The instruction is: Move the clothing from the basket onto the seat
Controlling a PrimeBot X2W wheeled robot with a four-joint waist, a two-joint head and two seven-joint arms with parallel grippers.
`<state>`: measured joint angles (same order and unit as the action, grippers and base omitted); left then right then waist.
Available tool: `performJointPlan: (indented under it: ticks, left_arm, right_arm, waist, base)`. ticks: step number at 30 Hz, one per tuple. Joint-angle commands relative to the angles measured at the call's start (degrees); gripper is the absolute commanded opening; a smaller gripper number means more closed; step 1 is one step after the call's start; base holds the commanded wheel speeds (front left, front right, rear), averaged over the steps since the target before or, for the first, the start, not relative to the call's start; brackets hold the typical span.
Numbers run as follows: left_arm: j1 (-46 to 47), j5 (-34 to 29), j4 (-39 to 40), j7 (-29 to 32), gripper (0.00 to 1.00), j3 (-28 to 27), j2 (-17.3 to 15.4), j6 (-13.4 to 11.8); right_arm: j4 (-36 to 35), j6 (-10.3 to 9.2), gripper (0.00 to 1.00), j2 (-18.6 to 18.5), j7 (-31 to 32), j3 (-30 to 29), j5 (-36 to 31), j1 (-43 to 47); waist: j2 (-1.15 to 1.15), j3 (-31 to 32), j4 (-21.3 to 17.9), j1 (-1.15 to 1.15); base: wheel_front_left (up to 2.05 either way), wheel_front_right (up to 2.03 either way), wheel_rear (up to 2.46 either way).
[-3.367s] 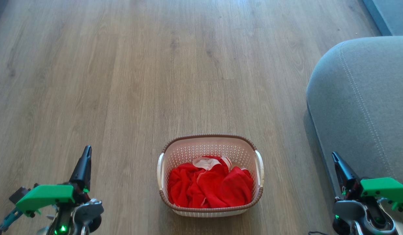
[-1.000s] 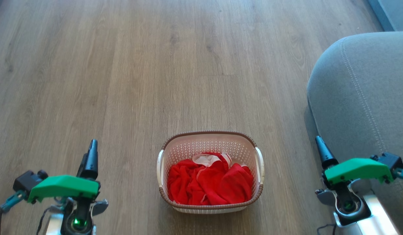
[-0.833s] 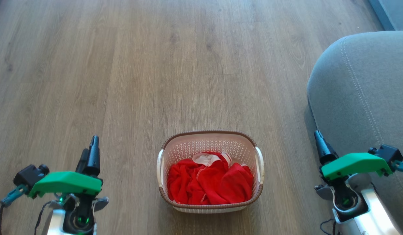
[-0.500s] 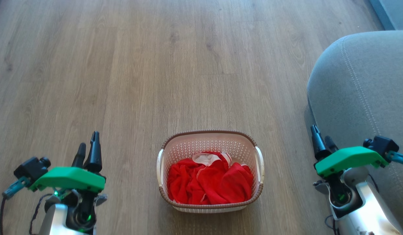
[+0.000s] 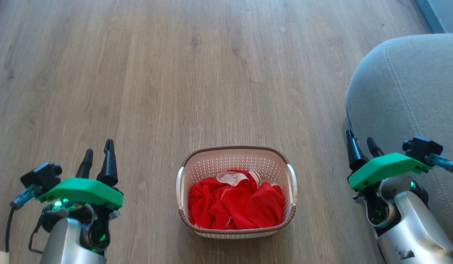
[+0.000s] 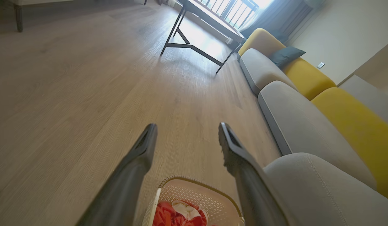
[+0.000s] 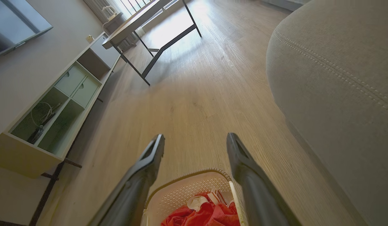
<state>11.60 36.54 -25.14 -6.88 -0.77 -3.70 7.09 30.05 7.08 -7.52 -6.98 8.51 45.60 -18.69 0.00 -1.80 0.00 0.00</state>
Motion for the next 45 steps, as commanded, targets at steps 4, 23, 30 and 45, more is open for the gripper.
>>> performJointPlan:
  ticks: [4, 23, 30, 45]
  left_arm:
    - [4.39, -4.43, 1.38, -1.56, 1.0, -0.93, -1.74, 0.25]
    - [7.22, -17.22, -0.25, -4.58, 1.0, -0.05, -1.89, 0.32]
    - [8.49, -21.63, -0.88, -5.76, 1.0, 0.12, -1.89, 0.35]
    - [10.81, -29.22, -2.14, -8.12, 1.0, -1.91, -1.17, 0.4]
  right_arm:
    - [-0.84, 0.28, 1.0, -1.26, -1.48, 1.75, -3.82, -4.51]
    - [0.96, 0.34, 1.0, -2.39, -4.49, 4.85, -14.76, -8.42]
    - [1.7, 0.36, 1.0, -2.9, -5.67, 5.77, -19.02, -10.16]
    - [2.52, 0.41, 1.0, -3.41, -8.02, 5.22, -27.62, -12.91]
  waist:
    - [0.0, 0.03, 0.0, 0.0]
    - [0.0, -0.19, 0.03, 0.0]
    - [0.0, -0.48, -0.05, 0.0]
    - [0.0, -0.92, -0.07, 0.0]
  base:
    - [0.0, 0.0, 0.0]
    - [0.0, 0.0, 0.0]
    - [0.0, 0.0, 0.0]
    - [0.0, 0.0, 0.0]
